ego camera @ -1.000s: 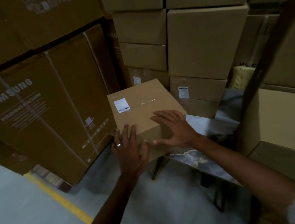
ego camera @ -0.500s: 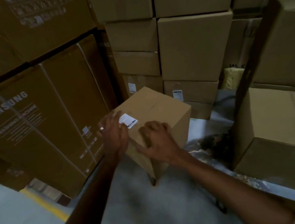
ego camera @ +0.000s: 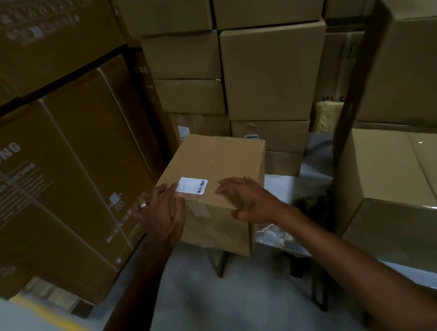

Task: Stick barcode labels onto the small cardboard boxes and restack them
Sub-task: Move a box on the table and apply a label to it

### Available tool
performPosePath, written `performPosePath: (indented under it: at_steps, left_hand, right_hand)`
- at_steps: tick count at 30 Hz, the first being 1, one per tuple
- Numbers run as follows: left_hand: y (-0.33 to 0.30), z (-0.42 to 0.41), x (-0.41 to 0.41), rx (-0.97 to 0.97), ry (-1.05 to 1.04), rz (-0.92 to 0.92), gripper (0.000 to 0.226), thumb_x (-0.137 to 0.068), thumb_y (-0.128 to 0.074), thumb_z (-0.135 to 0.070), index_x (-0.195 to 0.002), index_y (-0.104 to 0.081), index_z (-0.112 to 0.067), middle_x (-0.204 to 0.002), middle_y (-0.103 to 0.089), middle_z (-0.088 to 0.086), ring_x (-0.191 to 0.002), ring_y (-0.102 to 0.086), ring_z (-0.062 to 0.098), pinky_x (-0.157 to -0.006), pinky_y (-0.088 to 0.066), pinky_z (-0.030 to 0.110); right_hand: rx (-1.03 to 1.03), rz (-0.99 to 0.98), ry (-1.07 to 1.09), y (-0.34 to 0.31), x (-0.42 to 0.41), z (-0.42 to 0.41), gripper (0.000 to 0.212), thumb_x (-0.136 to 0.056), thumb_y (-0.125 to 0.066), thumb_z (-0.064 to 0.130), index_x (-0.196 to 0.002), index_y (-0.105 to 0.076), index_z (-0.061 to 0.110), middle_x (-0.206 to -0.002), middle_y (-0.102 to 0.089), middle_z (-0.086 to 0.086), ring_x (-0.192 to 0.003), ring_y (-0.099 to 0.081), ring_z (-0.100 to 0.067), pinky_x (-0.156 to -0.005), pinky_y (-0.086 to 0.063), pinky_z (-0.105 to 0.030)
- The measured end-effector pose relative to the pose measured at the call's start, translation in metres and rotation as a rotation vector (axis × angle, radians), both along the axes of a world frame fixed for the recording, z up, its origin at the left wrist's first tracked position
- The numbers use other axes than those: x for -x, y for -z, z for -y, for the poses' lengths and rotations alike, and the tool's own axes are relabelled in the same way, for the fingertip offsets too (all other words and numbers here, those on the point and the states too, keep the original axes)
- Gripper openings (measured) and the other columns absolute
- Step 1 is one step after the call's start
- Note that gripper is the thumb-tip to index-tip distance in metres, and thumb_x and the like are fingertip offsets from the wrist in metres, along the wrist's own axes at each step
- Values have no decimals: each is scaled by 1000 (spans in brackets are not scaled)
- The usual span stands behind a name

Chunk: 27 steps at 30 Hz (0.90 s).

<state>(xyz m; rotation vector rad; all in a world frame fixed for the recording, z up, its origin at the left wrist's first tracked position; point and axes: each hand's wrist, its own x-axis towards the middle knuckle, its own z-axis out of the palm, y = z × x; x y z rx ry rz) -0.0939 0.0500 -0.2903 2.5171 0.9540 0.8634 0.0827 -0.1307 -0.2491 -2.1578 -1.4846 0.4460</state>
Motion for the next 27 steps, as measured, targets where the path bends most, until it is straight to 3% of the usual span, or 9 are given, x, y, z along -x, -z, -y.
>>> performPosePath:
  at_steps: [5,8,10,13,17,19,22,27]
  left_hand:
    - [-10,19,-4,-66,49,48,43,-101,-40,-47,-114,-76,-27,-108,-65,-3,-103,-56,28,-92,-44,54]
    - [-21,28,-12,-165,73,77,34,-101,-47,-38,-97,-79,-26,-90,-68,-2,-90,-54,24,-83,-29,34]
    - [-30,31,-16,-164,110,86,36,-101,-45,-39,-95,-78,-27,-86,-69,-3,-88,-55,24,-82,-25,34]
    - [-32,19,-23,-24,157,84,44,-101,-36,-47,-113,-74,-27,-108,-68,0,-106,-54,25,-97,-34,48]
    - [-20,-7,-30,164,175,-73,70,-98,-23,-65,-149,-50,-25,-163,-34,5,-150,-26,29,-121,-19,51]
    - [-11,-12,-31,190,225,-131,79,-96,-19,-72,-154,-43,-25,-168,-24,4,-156,-17,28,-126,-12,48]
    - [3,-5,-27,214,247,-60,69,-99,-30,-59,-155,-42,-21,-168,-22,4,-156,-19,24,-126,-11,37]
    - [18,14,-21,84,248,-11,71,-100,-29,-62,-153,-45,-18,-166,-30,2,-156,-17,25,-126,-17,46]
  right_hand:
    - [71,-69,35,-14,-29,15,69,-76,-73,1,-137,-54,26,-154,-44,-1,-140,-44,-25,-115,-37,-38]
    - [102,8,70,-21,-34,19,59,-86,-68,6,-140,-52,23,-153,-44,-2,-138,-46,-25,-113,-37,-33]
    - [122,95,102,-21,-31,18,57,-88,-65,7,-141,-51,23,-152,-45,-3,-139,-44,-25,-115,-35,-38]
    - [116,177,174,-17,-16,13,57,-87,-62,10,-141,-49,24,-149,-45,-3,-141,-38,-26,-116,-29,-43]
    - [-12,204,262,-6,19,8,61,-95,-57,20,-152,-36,19,-153,-36,-12,-142,-31,-33,-118,-22,-47]
    - [-66,189,292,4,34,7,66,-98,-52,32,-156,-25,17,-158,-24,-18,-145,-22,-37,-121,-15,-50]
    - [-88,160,294,20,42,6,75,-100,-46,39,-160,-8,14,-165,-7,-20,-153,-5,-38,-124,1,-54]
    - [-189,170,303,37,29,11,78,-93,-32,44,-160,-13,10,-167,-5,-19,-156,3,-32,-124,13,-46]
